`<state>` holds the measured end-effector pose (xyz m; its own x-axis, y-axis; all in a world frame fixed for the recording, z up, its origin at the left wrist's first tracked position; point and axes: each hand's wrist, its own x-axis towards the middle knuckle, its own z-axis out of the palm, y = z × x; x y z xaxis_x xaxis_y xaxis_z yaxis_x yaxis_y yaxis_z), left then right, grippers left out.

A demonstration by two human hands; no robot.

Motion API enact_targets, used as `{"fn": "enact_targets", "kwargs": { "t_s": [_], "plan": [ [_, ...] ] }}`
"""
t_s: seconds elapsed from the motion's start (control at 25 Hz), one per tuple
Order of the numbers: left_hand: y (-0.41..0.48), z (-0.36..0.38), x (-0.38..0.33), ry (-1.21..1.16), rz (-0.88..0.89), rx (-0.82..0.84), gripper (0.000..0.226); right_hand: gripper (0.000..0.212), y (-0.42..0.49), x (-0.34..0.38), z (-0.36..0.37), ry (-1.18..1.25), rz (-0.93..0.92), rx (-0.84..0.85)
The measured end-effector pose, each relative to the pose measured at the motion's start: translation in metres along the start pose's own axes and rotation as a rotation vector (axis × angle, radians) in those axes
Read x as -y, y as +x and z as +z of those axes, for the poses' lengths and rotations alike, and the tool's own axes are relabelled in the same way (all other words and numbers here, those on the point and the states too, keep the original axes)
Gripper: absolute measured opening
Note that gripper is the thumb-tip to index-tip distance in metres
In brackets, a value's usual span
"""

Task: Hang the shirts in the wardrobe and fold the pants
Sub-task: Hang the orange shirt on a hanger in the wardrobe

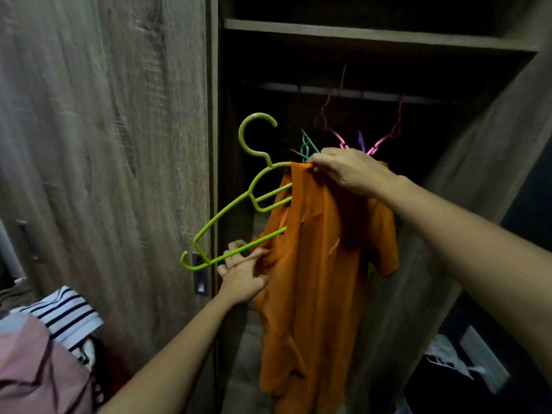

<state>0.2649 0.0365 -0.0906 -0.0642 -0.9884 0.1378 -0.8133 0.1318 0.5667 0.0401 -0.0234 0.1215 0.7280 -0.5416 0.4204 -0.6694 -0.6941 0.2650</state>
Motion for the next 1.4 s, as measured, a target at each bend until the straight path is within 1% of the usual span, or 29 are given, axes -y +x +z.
{"fn": "enact_targets", "kwargs": {
  "t_s": [0.08,0.12,0.16,0.2,0.24,0.28,0.32,0.36,0.4,0.44,0.52,0.6,0.64,0.72,0.76,0.88,0.92,1.0,1.04,1.08,1.16,1.24,1.32,1.36,1.4],
  "plan": [
    [-0.005,0.001,0.003,-0.004,0.029,0.051,0.078,0.026,-0.006,-0.004,-0.008,-0.007,-0.008,-0.021],
    [-0.006,-0.002,0.01,-0.042,0.03,0.035,0.082,0.026,-0.008,-0.008,-0.011,-0.017,-0.002,-0.022],
    [-0.007,-0.008,0.021,-0.059,0.033,-0.019,0.087,0.027,-0.01,-0.014,-0.012,-0.039,0.015,-0.022],
    [-0.007,-0.015,0.036,-0.043,0.04,-0.07,0.088,0.028,-0.014,-0.022,-0.012,-0.061,0.049,-0.028],
    [-0.006,-0.021,0.053,0.02,0.072,-0.083,0.083,0.03,-0.022,-0.03,-0.011,-0.089,0.088,-0.033],
    [-0.005,-0.027,0.068,0.109,0.102,-0.033,0.078,0.032,-0.034,-0.039,-0.008,-0.126,0.113,-0.021],
    [-0.005,-0.034,0.079,0.185,0.117,0.05,0.072,0.034,-0.046,-0.046,-0.001,-0.169,0.122,0.018],
    [-0.006,-0.041,0.082,0.23,0.119,0.129,0.071,0.034,-0.057,-0.046,0.01,-0.215,0.129,0.089],
    [-0.004,-0.047,0.08,0.249,0.134,0.157,0.072,0.032,-0.065,-0.04,0.024,-0.244,0.139,0.164],
    [0.0,-0.053,0.071,0.244,0.162,0.148,0.068,0.031,-0.07,-0.032,0.037,-0.25,0.152,0.221],
    [0.007,-0.064,0.045,0.144,0.202,0.134,0.05,0.032,-0.075,-0.014,0.058,-0.141,0.245,0.241],
    [0.015,-0.07,0.028,0.078,0.271,0.108,0.023,0.033,-0.082,-0.008,0.072,0.063,0.337,0.197],
    [0.018,-0.072,0.027,0.019,0.274,0.099,0.022,0.033,-0.088,-0.008,0.077,0.153,0.357,0.187],
    [0.018,-0.073,0.024,-0.114,0.241,0.072,0.039,0.034,-0.099,-0.009,0.087,0.277,0.383,0.186],
    [0.018,-0.073,0.022,-0.13,0.247,0.057,0.038,0.035,-0.102,-0.008,0.092,0.314,0.395,0.179],
    [0.017,-0.076,0.016,-0.162,0.283,0.091,0.012,0.034,-0.106,0.003,0.1,0.421,0.47,0.125],
    [0.016,-0.08,0.015,-0.189,0.271,0.112,0.015,0.033,-0.108,0.005,0.102,0.462,0.504,0.099],
    [0.014,-0.092,0.018,-0.214,0.218,0.155,0.041,0.03,-0.113,0.002,0.103,0.538,0.558,0.068],
    [0.013,-0.099,0.021,-0.203,0.205,0.173,0.051,0.03,-0.115,0.0,0.104,0.576,0.574,0.061],
    [0.011,-0.106,0.023,-0.208,0.194,0.199,0.055,0.03,-0.116,-0.002,0.105,0.613,0.577,0.056],
    [0.009,-0.113,0.027,-0.281,0.184,0.228,0.052,0.03,-0.114,-0.003,0.104,0.68,0.58,0.056],
    [0.008,-0.112,0.024,-0.321,0.184,0.173,0.045,0.031,-0.111,-0.001,0.103,0.725,0.588,0.061],
    [0.008,-0.106,0.013,-0.19,0.241,0.111,0.048,0.032,-0.108,0.003,0.106,0.727,0.585,0.076],
    [0.008,-0.101,0.008,-0.115,0.258,0.09,0.046,0.033,-0.107,0.005,0.107,0.721,0.588,0.091],
    [0.008,-0.096,0.003,-0.093,0.263,0.061,0.04,0.035,-0.105,0.007,0.107,0.734,0.593,0.101]
  ]
}}
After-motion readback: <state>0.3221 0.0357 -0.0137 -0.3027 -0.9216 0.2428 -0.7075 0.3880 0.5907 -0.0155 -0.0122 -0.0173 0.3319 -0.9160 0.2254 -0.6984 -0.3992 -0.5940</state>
